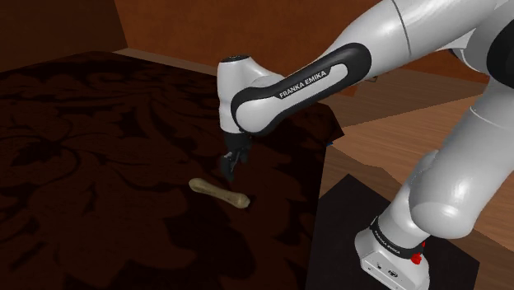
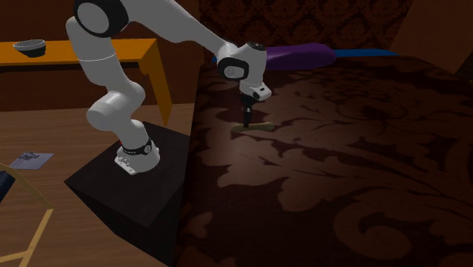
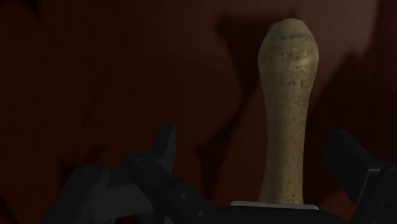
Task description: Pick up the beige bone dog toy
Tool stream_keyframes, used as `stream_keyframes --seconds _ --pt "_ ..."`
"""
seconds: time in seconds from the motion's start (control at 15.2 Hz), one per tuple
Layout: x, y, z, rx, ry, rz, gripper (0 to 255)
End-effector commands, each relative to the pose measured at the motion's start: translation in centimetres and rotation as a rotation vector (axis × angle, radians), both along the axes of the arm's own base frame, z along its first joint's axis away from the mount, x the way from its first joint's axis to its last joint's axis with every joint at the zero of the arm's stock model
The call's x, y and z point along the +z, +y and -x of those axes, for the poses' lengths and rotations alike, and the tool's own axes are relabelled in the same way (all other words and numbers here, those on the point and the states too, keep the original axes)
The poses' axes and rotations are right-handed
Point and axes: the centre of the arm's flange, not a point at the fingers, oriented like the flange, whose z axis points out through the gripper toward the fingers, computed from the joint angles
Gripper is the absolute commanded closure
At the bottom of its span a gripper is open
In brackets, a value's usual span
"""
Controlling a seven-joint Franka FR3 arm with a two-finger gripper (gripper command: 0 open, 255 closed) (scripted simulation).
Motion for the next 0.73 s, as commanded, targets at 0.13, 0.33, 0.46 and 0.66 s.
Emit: stream_keyframes --seconds 0.13,0.33,0.46,0.66 --pt "-2.7 4.1 -1.2 0.046 0.004 -0.014 0" --pt "-4.6 6.2 -1.7 0.068 0.005 -0.021 0" --pt "-5.6 6.2 -1.7 0.068 0.005 -0.021 0" --pt "-7.2 6.2 -1.7 0.068 0.005 -0.021 0"
